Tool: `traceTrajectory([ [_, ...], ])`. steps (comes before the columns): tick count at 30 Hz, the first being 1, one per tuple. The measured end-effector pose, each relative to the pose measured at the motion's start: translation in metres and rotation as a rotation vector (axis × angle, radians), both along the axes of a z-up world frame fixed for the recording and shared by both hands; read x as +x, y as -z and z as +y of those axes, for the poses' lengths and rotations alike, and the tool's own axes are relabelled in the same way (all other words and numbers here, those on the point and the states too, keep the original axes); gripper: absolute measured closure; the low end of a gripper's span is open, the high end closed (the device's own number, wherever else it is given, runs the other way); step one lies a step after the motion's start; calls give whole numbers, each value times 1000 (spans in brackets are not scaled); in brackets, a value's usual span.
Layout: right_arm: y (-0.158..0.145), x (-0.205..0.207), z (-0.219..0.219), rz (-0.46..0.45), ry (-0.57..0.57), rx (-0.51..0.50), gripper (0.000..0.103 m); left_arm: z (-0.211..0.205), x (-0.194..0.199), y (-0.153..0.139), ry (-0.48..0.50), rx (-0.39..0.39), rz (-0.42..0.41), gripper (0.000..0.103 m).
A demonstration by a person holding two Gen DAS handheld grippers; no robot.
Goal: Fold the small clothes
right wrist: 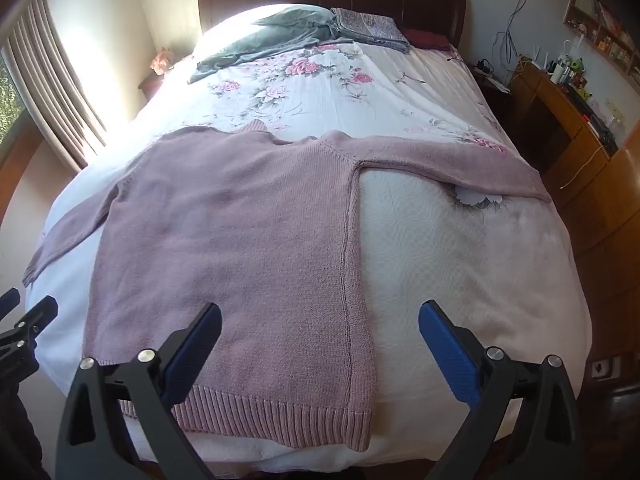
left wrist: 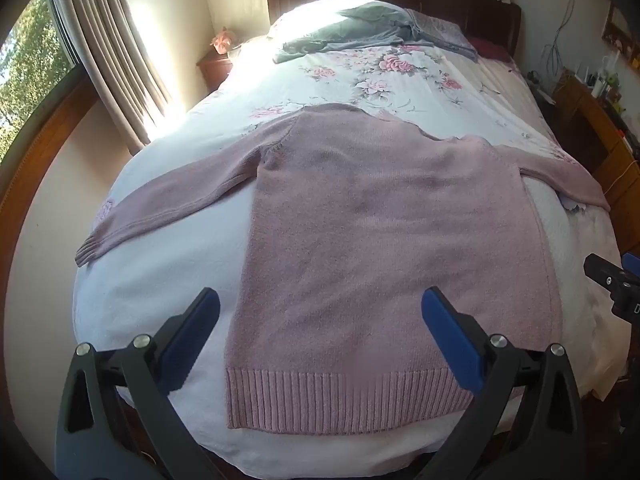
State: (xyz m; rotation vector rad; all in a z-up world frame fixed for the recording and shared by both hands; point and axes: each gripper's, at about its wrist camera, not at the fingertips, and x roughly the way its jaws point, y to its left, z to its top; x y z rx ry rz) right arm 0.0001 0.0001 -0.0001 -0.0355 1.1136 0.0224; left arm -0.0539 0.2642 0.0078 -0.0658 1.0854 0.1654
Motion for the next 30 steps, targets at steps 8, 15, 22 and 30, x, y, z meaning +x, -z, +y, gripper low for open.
traceTrajectory([
  [8,1,0,0,-4,1,0,4,0,0,1,-1,-1,2,3],
  [15,2,1,-1,-13,-1,-1,4,0,0,1,-2,-2,3,3],
  [22,-1,0,-1,-25,2,0,4,-1,0,2,-2,1,2,3],
  [30,0,2,0,-9,-1,0,4,-2,3,2,3,0,4,3],
])
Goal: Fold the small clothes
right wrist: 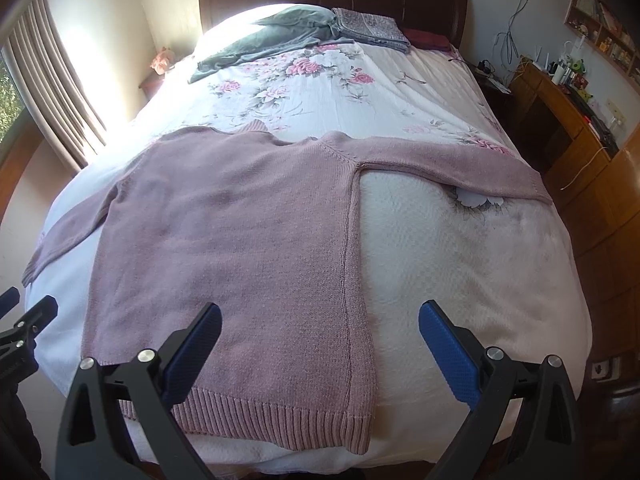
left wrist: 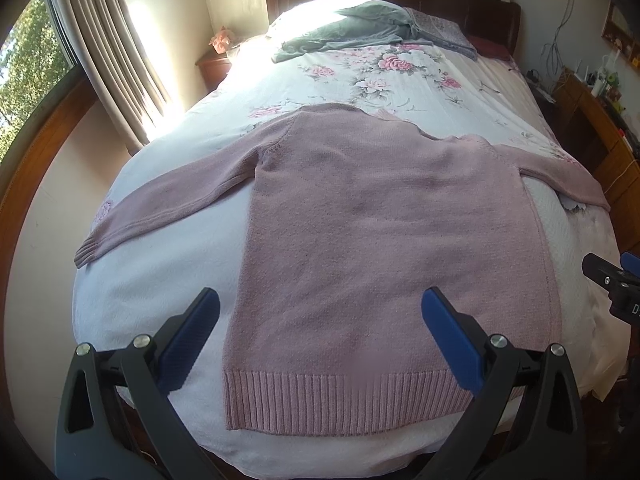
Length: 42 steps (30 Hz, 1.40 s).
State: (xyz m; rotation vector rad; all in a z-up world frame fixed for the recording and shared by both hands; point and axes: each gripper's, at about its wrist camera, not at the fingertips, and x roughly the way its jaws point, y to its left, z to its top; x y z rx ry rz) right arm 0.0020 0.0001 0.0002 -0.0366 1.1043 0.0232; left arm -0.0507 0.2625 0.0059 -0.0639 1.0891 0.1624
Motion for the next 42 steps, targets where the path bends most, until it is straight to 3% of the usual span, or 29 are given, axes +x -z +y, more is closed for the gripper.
traceTrajectory([
  [15,8,12,-7,30,-5,10,4,-5,12,8,3,-8,4,3],
  [19,12,21,-28,-17,-9,75,4,-10,27,18,19,-75,-26,3],
  [22,29,52,-74,37,52,118,4,-18,53,31,17,-131,-10,3],
  [24,45,79,-121,93,123,152,4,-30,76,39,18,-117,0,3],
  [27,53,116,-201,104,250,29,4,-53,114,46,34,-101,3,3],
  [29,66,141,-257,106,324,7,4,-71,140,49,54,-92,-10,3],
  [35,118,209,-401,152,486,194,7,-121,205,56,79,-83,-41,3],
  [42,172,246,-467,255,568,297,16,-162,257,70,74,-99,-28,3],
])
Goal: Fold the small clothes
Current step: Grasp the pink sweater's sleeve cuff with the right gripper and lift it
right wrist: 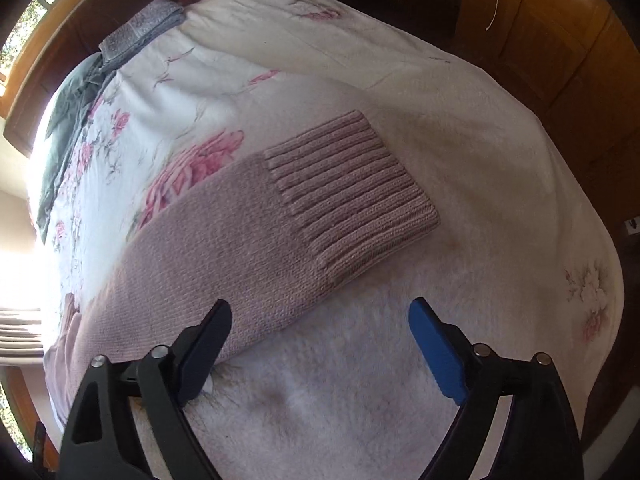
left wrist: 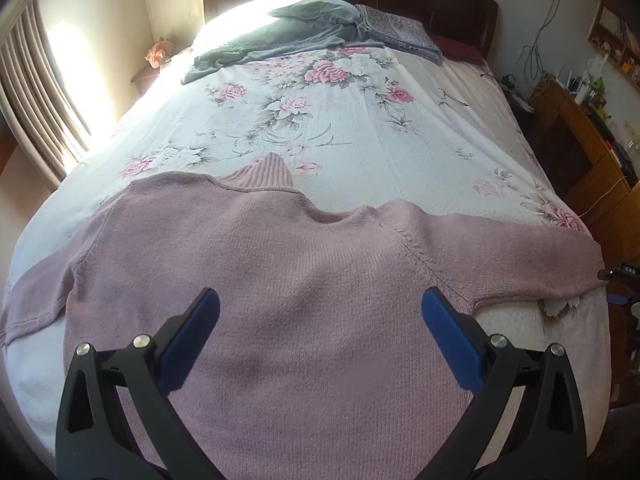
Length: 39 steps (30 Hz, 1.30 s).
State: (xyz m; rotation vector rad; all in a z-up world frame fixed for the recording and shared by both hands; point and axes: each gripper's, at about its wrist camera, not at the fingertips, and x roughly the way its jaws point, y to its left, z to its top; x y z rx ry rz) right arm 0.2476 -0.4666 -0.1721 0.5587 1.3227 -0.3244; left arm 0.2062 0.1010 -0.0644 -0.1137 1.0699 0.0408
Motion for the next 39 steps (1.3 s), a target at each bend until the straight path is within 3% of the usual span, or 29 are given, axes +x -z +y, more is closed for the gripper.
traceTrajectory([
  [5,20,14,-24,-21,54,75,20,-13,13,4,2,6,2,3],
  [8,14,17,-30,-60,73,59,49,-13,15,6,6,17,0,3],
  [10,9,22,-29,-100,54,75,87,-9,15,8,3,26,4,3],
  [11,5,24,-27,-113,46,77,90,-6,16,9,-2,28,6,3],
  [16,-33,30,17,-190,-77,-46,92,17,16,14,-35,23,19,3],
  [19,-58,29,71,-251,-215,-99,92,34,14,18,-55,28,32,3],
  [24,-78,25,166,-318,-384,-101,92,67,6,22,-99,13,48,3],
  [33,-86,15,332,-387,-668,-13,92,102,-5,23,-124,-32,60,3],
  [38,-58,16,398,-328,-792,-52,92,108,-9,25,-120,-87,73,3],
  [39,-50,15,405,-309,-808,-48,88,108,-8,26,-119,-97,76,3],
])
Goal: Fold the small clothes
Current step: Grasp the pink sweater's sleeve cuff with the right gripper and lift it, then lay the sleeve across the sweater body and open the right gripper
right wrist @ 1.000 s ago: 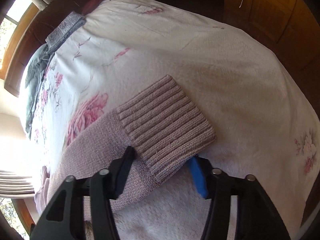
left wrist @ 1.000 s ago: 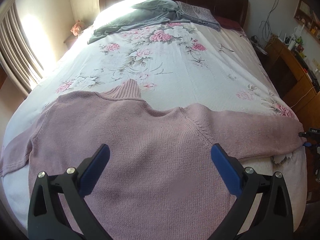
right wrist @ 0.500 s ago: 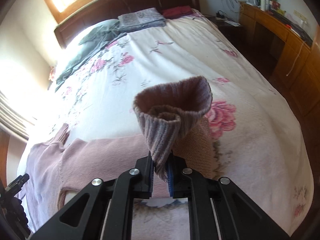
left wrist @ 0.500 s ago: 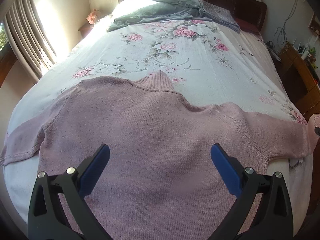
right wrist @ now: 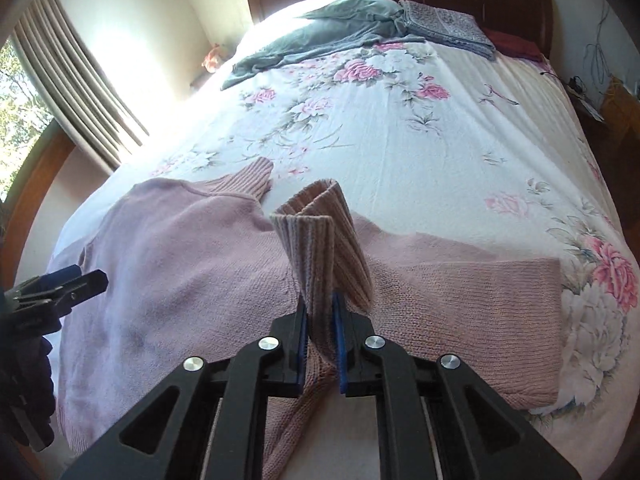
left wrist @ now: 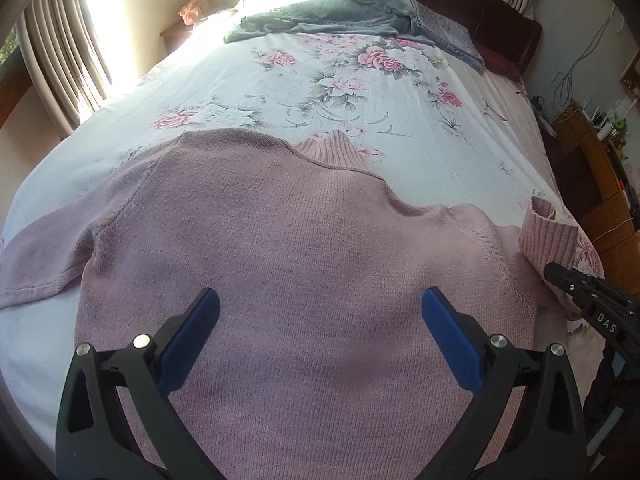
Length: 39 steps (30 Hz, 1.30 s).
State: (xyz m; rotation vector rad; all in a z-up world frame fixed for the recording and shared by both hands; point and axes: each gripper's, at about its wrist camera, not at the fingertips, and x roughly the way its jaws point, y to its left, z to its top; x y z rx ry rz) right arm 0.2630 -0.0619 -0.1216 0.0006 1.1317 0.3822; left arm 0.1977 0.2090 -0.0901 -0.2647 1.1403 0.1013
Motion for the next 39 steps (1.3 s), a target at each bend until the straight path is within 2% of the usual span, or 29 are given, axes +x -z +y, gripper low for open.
traceTrajectory([
  [4,20,-9,6,45,-45,8,68,-10,2,3,25,-28,12,3],
  [9,3,-39,-8,8,-69,36,66,-40,9,10,81,-120,38,3],
  [13,-11,-59,-37,-26,-25,3,63,-77,21,21,132,-234,80,3],
  [19,-18,-80,-83,-38,61,-26,60,-123,43,45,167,-329,162,4],
  [20,-18,-83,-89,-39,74,-29,59,-129,46,46,166,-333,169,6],
  [22,-18,-87,-99,-40,98,-36,58,-138,52,50,165,-353,182,21],
  [23,-17,-89,-103,-39,108,-35,58,-141,55,52,160,-359,192,34],
  [25,-16,-92,-110,-34,125,-28,56,-147,59,50,150,-357,183,44],
  [29,-13,-92,-117,-27,157,-25,56,-148,62,42,135,-346,160,93],
  [34,-13,-90,-118,-34,178,-30,55,-124,50,12,101,-402,22,95],
  [39,-16,-89,-115,-46,178,-17,55,-74,30,-28,49,-353,-130,95],
])
